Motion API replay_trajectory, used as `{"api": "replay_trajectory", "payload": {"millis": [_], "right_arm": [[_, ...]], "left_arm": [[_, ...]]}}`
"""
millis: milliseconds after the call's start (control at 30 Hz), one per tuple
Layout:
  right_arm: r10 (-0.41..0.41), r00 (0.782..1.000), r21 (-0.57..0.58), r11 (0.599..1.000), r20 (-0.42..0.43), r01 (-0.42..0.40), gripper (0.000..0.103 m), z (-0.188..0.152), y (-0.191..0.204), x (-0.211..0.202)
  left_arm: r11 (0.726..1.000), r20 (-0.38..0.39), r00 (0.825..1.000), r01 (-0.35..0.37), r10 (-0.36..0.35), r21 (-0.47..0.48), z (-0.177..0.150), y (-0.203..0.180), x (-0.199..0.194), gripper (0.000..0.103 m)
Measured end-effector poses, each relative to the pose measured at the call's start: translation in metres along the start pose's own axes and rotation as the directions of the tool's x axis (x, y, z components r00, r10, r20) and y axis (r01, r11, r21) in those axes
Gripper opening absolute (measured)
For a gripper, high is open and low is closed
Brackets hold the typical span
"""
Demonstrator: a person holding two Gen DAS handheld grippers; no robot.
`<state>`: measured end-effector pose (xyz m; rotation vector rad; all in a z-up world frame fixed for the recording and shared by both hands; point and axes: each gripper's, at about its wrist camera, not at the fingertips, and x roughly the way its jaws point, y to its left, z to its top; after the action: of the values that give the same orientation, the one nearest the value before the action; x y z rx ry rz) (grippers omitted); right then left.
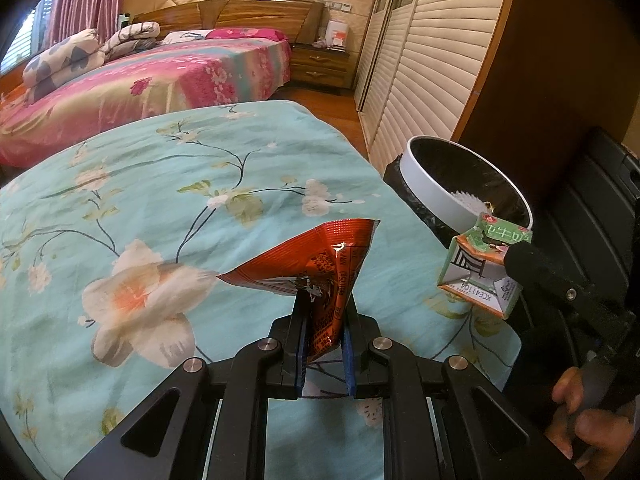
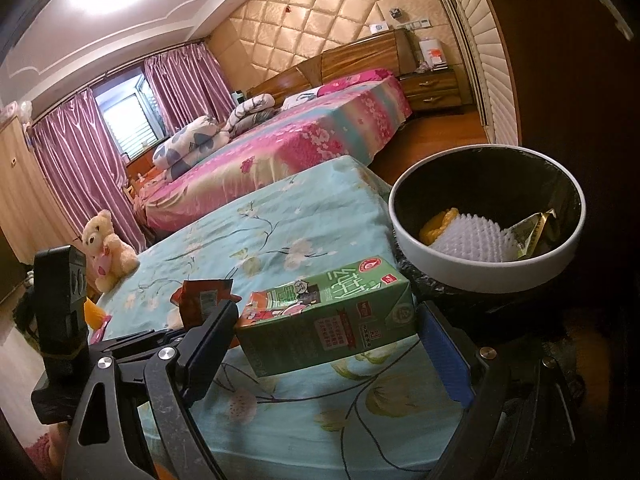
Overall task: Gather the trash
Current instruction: 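Carry the red bag and green juice box toward the bin with both tools, then lower the red bag and juice box into the bin opening with both tools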
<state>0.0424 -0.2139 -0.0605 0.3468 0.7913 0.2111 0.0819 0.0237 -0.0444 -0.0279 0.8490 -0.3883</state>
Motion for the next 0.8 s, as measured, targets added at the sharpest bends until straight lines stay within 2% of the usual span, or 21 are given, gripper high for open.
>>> {"api": "replay_trajectory", "payload": {"millis": [800], "right_arm": [[-0.027,0.999,0.035,0.999,0.037,0.026,0.091,0.006,-0.024,-0.021]], "left_arm": [[0.997,0.003,1.000,0.027,-0.028,0.073,0.012,-0.041,0.007,0.013]]}}
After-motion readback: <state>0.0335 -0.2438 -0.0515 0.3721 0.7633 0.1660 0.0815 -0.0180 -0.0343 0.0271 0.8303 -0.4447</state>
